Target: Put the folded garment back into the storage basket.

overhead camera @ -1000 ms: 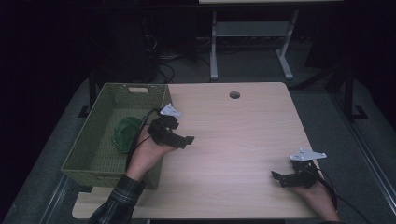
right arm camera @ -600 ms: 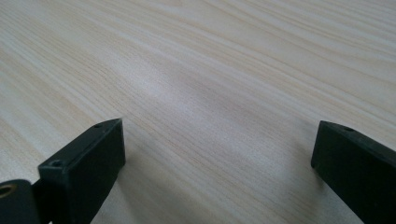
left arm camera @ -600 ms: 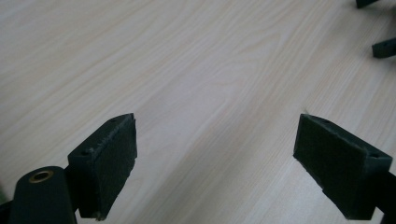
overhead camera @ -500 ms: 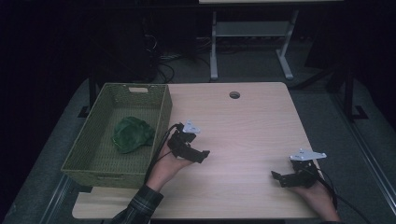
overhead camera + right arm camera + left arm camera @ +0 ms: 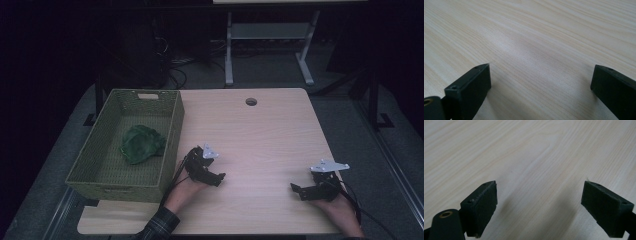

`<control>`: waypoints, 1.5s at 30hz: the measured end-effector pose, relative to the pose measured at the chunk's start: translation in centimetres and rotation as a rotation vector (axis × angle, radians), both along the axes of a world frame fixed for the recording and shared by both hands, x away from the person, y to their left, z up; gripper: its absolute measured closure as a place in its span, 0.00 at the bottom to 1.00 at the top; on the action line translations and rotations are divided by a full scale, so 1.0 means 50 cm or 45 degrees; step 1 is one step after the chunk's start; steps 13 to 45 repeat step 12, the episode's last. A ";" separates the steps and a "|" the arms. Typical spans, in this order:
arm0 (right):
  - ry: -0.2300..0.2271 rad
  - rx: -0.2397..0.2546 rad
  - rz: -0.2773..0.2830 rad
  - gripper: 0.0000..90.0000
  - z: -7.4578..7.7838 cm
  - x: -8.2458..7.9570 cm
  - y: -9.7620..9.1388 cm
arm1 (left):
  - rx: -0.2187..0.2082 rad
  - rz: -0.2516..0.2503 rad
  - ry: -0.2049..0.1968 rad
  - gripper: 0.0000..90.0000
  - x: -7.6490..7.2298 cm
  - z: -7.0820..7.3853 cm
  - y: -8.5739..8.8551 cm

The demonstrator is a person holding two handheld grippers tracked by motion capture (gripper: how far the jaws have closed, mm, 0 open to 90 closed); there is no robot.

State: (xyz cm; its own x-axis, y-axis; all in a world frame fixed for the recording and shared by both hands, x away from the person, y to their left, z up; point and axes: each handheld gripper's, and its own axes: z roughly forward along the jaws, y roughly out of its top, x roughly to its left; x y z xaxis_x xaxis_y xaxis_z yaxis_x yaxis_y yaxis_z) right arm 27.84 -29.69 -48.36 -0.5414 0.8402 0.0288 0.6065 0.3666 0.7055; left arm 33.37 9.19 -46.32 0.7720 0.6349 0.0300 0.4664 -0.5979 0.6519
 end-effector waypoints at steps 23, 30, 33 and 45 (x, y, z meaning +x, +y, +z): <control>0.000 0.000 0.000 0.03 0.000 0.000 0.000 | -0.056 -0.011 -0.011 0.14 -0.009 -0.021 0.010; 0.000 0.000 0.000 0.03 0.000 0.000 0.000 | -0.056 -0.011 -0.011 0.14 -0.009 -0.021 0.010; 0.000 0.000 0.000 0.03 0.000 0.000 0.000 | -0.056 -0.011 -0.011 0.14 -0.009 -0.021 0.010; 0.000 0.000 0.000 0.03 0.000 0.000 0.000 | -0.056 -0.011 -0.011 0.14 -0.009 -0.021 0.010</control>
